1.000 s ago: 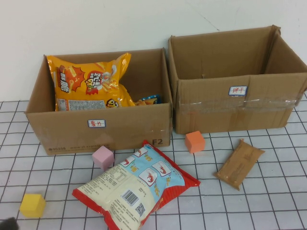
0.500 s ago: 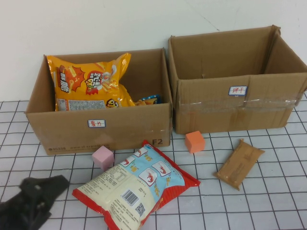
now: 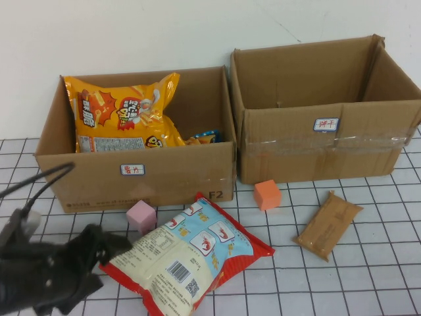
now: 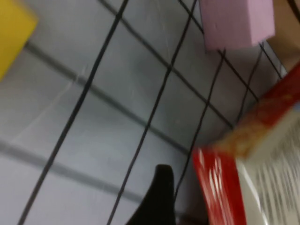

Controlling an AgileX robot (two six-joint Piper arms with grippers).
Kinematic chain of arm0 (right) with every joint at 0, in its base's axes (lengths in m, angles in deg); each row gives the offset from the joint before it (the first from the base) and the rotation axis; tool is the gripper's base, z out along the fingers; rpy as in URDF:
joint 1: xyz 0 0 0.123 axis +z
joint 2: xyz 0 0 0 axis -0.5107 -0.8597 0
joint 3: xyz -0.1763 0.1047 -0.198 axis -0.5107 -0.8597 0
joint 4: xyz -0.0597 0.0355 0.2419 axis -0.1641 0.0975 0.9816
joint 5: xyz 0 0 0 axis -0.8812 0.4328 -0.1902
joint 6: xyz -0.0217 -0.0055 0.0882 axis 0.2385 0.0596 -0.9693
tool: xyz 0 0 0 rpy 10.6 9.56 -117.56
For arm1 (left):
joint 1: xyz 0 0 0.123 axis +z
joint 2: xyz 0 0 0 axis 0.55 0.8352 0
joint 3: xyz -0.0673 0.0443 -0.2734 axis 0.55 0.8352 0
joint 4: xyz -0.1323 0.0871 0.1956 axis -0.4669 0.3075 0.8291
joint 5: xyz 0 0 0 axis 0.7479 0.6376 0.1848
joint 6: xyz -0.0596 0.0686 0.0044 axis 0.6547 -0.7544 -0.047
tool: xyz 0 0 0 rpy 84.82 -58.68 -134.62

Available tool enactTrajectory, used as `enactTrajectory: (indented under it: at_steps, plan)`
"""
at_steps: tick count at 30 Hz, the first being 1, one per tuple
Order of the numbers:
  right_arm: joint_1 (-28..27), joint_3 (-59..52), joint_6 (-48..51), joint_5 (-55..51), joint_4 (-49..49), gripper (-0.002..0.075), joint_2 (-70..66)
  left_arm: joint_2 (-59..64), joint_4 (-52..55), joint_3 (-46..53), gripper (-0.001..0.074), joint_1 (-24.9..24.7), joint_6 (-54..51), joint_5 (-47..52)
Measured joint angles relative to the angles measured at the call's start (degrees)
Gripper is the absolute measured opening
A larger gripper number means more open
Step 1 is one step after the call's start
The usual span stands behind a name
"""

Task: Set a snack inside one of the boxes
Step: Pick up the potato chip

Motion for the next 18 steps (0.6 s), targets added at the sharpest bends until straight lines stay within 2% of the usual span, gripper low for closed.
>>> enactTrajectory:
  at_steps: [5, 14, 16, 18]
  plan:
    - [0.0, 0.0, 0.1, 0.5, 0.0, 0.0, 0.0, 8.2, -0.1, -4.7, 0.0658, 0.0, 0.0, 3.9]
    - [0.0, 0.0, 0.2, 1.3, 0.1, 0.0, 0.0, 20.5, -0.2, -9.9, 0.0652, 0.0, -4.8, 20.4]
    - [0.0, 0.0, 0.2, 1.6, 0.2, 0.0, 0.0, 21.8, -0.2, -10.5, 0.0622, 0.0, -5.9, 22.5]
    - [0.0, 0.0, 0.2, 1.8, 0.2, 0.0, 0.0, 22.4, -0.2, -10.8, 0.0559, 0.0, -7.1, 23.8]
